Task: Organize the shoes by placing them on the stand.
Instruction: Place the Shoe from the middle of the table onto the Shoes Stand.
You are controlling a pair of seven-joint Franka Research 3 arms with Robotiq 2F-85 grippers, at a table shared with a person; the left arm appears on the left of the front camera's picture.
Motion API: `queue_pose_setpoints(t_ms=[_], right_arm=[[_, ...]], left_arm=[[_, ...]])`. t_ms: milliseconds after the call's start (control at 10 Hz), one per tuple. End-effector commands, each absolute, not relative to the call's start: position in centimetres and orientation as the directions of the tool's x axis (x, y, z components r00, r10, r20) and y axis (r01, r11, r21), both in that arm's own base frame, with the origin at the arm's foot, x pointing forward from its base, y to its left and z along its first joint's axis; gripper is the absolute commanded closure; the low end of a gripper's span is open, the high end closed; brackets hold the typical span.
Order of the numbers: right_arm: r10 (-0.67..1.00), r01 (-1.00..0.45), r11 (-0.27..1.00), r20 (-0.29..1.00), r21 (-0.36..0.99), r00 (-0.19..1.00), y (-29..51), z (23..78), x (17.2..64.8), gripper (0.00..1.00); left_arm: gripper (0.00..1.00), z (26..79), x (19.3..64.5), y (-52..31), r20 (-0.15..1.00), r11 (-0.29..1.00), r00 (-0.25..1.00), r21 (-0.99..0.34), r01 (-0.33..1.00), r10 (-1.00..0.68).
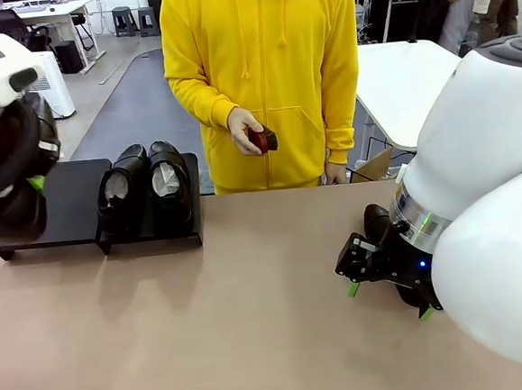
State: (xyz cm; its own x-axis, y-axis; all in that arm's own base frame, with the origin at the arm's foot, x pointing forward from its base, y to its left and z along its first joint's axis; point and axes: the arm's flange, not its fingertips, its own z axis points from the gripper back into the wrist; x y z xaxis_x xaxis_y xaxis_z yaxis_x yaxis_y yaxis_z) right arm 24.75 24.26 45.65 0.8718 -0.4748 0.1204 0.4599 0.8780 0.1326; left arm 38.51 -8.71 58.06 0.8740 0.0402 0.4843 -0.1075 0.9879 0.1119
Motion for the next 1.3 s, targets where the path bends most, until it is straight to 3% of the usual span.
queue_pose_setpoints(t_ms=[0, 600, 700, 900, 1200], right_arm=[[-0.465, 0.449, 0.883, 0.126, 0.135, 0.876, 24.2, 45.6, 25.2, 0.00], [-0.465, 0.449, 0.883, 0.126, 0.135, 0.876, 24.2, 45.6, 25.2, 0.00], [-0.465, 0.449, 0.883, 0.126, 0.135, 0.876, 24.2, 45.6, 25.2, 0.00], [-0.465, 0.449, 0.883, 0.126, 0.135, 0.876, 24.2, 45.6, 25.2, 0.00], [-0.465, 0.449, 0.883, 0.126, 0.135, 0.876, 24.2, 45.6, 25.2, 0.00]], left_arm=[[1.00, 57.6, 36.9, -10.1, 0.485, 0.991, 0.875, 0.120, -0.056, -0.009], [1.00, 57.2, 37.2, -10.9, 0.471, 0.992, 0.882, 0.120, -0.046, -0.016], [1.00, 56.4, 38.8, -9.2, 0.532, 0.987, 0.847, 0.128, -0.098, 0.015], [1.00, 53.9, 42.9, -5.6, 0.496, 0.978, 0.867, 0.200, -0.062, -0.047], [1.00, 50.9, 47.0, -1.6, 0.484, 0.977, 0.873, 0.207, -0.050, -0.058]])
